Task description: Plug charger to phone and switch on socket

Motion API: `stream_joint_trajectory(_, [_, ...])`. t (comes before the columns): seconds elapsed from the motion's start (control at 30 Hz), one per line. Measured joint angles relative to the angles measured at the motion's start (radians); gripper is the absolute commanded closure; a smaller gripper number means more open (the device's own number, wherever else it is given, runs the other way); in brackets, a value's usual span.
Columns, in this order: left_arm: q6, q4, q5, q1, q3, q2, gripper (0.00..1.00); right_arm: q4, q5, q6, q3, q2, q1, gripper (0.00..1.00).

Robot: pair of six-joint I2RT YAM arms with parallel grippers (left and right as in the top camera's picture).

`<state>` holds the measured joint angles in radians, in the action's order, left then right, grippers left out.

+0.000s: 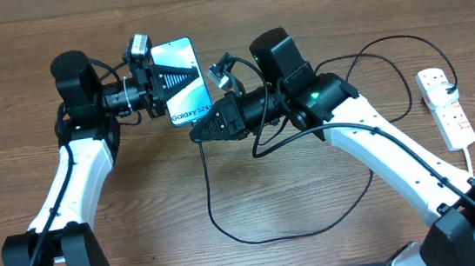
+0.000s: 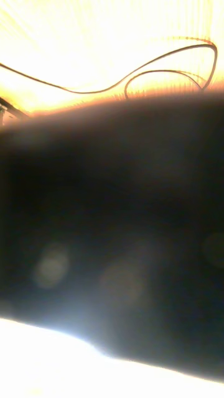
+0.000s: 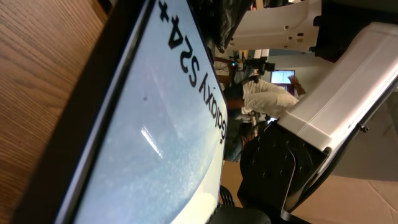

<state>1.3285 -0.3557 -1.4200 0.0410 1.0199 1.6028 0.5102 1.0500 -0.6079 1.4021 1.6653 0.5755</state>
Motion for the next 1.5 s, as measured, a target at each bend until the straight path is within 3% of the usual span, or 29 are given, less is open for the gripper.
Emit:
stream_joint_trajectory(0.23, [0.000, 0.000, 0.000, 0.000, 0.000, 0.000, 0.96, -0.004, 0.000, -0.003, 0.000, 0.000, 0.000, 0.96])
stream_joint_trajectory(0.27, [0.000, 0.000, 0.000, 0.000, 0.000, 0.000, 0.96, -0.007, 0.001, -0.005, -0.001, 0.000, 0.000, 0.92])
stream_joint_trajectory(0.33, [0.000, 0.000, 0.002, 0.000, 0.002, 0.000, 0.96, -0.017, 0.003, -0.008, -0.002, 0.000, 0.000, 0.09])
stream_joint_trajectory(0.37, [-0.003, -0.001, 0.004, 0.000, 0.002, 0.000, 0.96, -0.024, 0.009, -0.013, -0.002, 0.000, -0.001, 0.00])
stream_joint_trajectory(0.87, [-0.050, 0.005, -0.122, -0.069, 0.002, 0.001, 0.96, -0.015, 0.033, 0.059, -0.001, -0.001, -0.157, 0.01])
stream_joint_trajectory(0.93, [-0.055, 0.004, -0.122, -0.069, 0.002, 0.001, 0.96, 0.000, 0.037, 0.066, -0.001, -0.001, -0.154, 0.11])
stream_joint_trajectory(1.0, [-0.057, 0.004, -0.122, -0.069, 0.002, 0.001, 0.96, 0.008, 0.041, 0.076, -0.001, -0.001, -0.149, 0.33])
stream_joint_trajectory(1.1, [-0.057, 0.004, -0.122, -0.072, 0.002, 0.001, 0.96, 0.005, 0.044, 0.083, 0.000, -0.001, -0.134, 0.53])
stream_joint_trajectory(1.13, [-0.058, 0.004, -0.122, -0.073, 0.002, 0.001, 0.96, 0.000, 0.045, 0.086, 0.000, -0.001, -0.127, 0.57])
stream_joint_trajectory(1.27, [-0.069, 0.004, -0.122, -0.089, 0.002, 0.001, 0.96, -0.021, 0.046, 0.084, 0.000, -0.001, -0.102, 0.59])
stream_joint_trajectory(1.5, [-0.073, 0.002, -0.125, -0.106, 0.002, -0.002, 0.96, -0.017, 0.035, 0.083, 0.000, 0.002, -0.084, 0.88])
